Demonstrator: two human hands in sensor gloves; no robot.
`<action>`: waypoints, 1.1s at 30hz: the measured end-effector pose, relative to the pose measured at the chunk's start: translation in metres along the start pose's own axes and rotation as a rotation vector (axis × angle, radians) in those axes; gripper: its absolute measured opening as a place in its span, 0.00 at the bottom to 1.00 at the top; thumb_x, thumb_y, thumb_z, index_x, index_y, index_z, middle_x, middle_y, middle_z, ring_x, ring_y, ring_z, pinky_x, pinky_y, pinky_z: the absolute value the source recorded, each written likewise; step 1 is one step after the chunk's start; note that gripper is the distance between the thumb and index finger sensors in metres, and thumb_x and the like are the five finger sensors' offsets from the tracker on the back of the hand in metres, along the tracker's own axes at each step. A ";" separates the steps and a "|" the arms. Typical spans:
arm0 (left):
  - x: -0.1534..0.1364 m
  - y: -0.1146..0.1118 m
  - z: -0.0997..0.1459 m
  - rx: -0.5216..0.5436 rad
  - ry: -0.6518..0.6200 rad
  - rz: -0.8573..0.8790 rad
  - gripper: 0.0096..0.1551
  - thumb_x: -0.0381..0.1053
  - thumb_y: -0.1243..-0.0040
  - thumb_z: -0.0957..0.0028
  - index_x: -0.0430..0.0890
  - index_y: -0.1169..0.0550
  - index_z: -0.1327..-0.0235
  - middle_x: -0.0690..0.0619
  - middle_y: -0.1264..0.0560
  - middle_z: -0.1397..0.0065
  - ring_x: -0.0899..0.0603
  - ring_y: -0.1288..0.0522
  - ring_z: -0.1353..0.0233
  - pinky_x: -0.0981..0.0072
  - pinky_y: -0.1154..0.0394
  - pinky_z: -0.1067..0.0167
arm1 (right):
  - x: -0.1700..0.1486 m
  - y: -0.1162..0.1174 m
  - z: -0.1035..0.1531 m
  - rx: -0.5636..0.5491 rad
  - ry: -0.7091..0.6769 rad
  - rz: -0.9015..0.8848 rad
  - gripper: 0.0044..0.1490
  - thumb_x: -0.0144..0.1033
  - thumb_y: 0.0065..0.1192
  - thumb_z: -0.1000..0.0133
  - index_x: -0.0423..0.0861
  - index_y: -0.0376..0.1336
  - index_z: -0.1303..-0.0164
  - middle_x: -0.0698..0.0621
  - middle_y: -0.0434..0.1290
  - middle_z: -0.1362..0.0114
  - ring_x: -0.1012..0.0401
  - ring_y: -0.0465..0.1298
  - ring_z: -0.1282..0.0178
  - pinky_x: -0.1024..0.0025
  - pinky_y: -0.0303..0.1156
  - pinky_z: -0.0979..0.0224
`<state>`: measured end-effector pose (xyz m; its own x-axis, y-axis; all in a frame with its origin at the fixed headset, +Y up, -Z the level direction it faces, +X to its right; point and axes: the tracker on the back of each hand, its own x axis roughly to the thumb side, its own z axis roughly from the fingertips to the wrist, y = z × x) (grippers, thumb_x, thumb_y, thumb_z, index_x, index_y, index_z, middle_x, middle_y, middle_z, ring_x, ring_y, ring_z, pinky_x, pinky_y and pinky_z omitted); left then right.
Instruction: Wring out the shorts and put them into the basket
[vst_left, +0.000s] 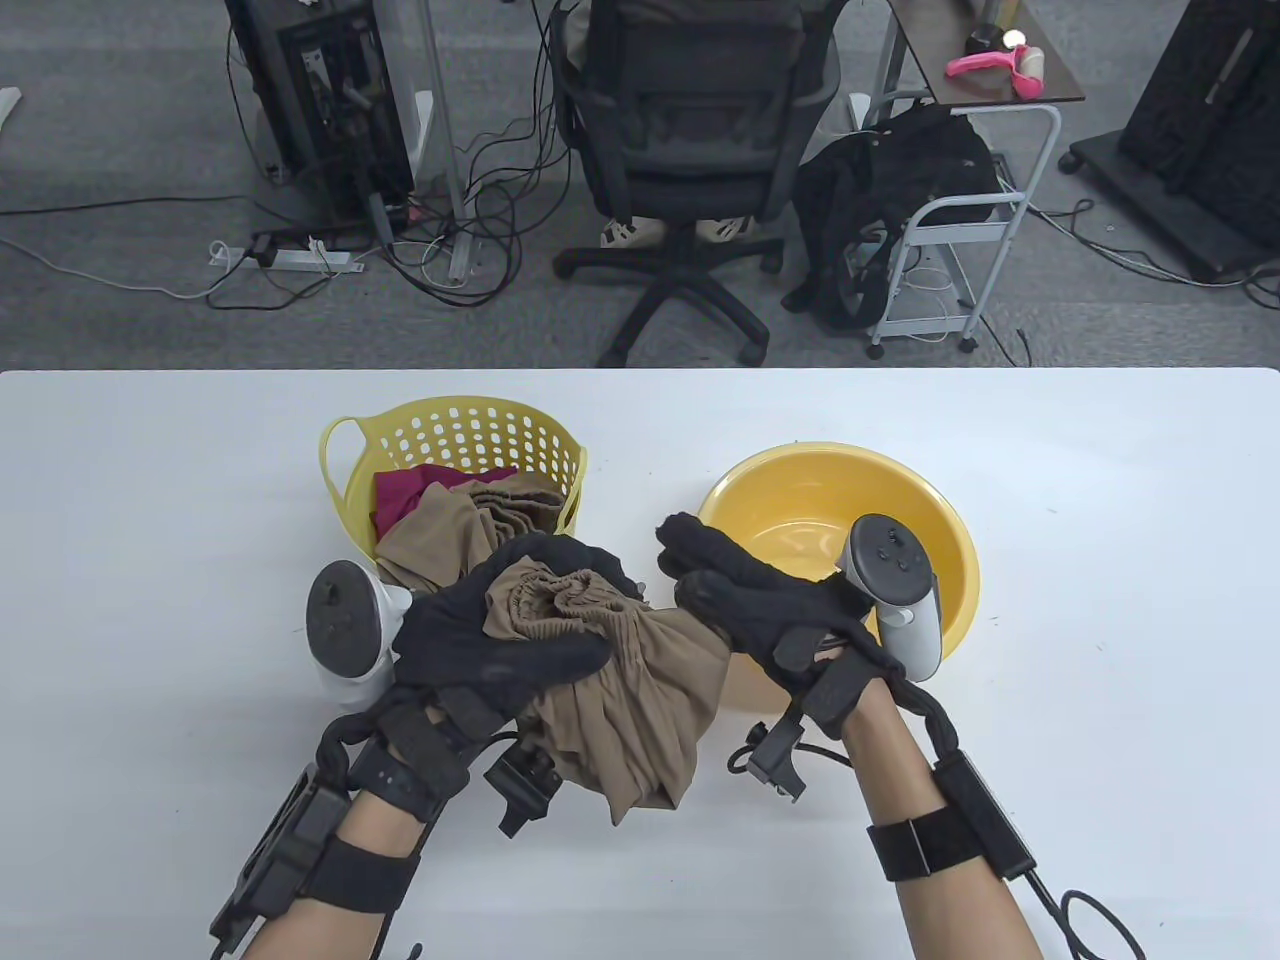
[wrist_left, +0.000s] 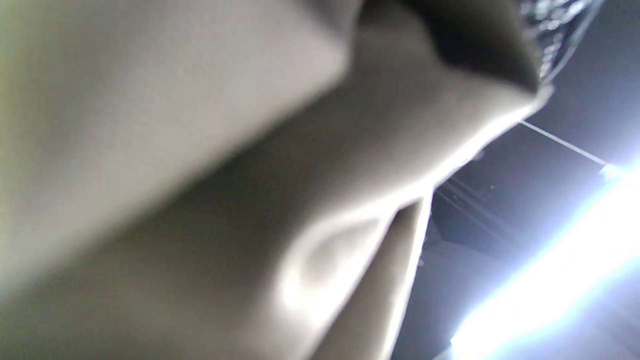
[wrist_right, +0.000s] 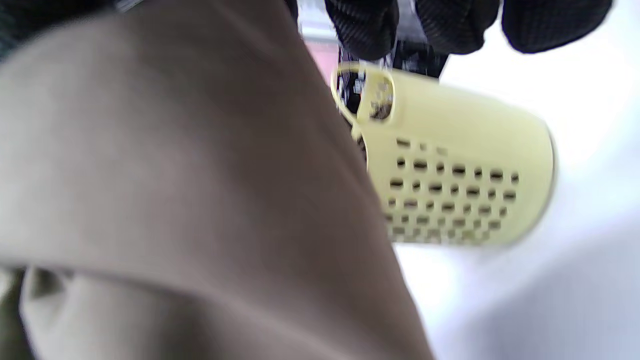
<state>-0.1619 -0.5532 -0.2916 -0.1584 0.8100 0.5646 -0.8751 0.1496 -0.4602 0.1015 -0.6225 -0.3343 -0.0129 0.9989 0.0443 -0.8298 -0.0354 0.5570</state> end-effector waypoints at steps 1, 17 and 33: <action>-0.001 0.000 -0.001 -0.007 -0.015 0.022 0.39 0.59 0.18 0.52 0.51 0.29 0.34 0.45 0.22 0.31 0.36 0.15 0.34 0.31 0.23 0.38 | -0.004 0.004 -0.002 0.042 0.008 -0.022 0.68 0.81 0.59 0.48 0.45 0.44 0.13 0.27 0.47 0.15 0.21 0.54 0.24 0.22 0.63 0.34; -0.020 -0.002 -0.002 -0.027 0.008 0.054 0.37 0.58 0.18 0.51 0.51 0.28 0.34 0.46 0.23 0.29 0.35 0.18 0.30 0.31 0.30 0.32 | -0.029 0.054 -0.011 0.561 0.005 -0.310 0.85 0.81 0.67 0.51 0.37 0.24 0.19 0.22 0.39 0.17 0.23 0.63 0.27 0.42 0.74 0.35; -0.026 -0.001 0.003 0.013 0.093 -0.052 0.37 0.60 0.20 0.49 0.53 0.30 0.33 0.48 0.25 0.26 0.32 0.25 0.25 0.29 0.38 0.29 | -0.014 0.052 -0.006 0.432 -0.055 -0.090 0.76 0.59 0.85 0.56 0.33 0.41 0.20 0.38 0.63 0.27 0.52 0.78 0.46 0.72 0.77 0.48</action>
<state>-0.1580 -0.5760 -0.3041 -0.0702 0.8509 0.5206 -0.8871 0.1854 -0.4227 0.0553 -0.6383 -0.3111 0.0888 0.9959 0.0173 -0.5166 0.0312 0.8557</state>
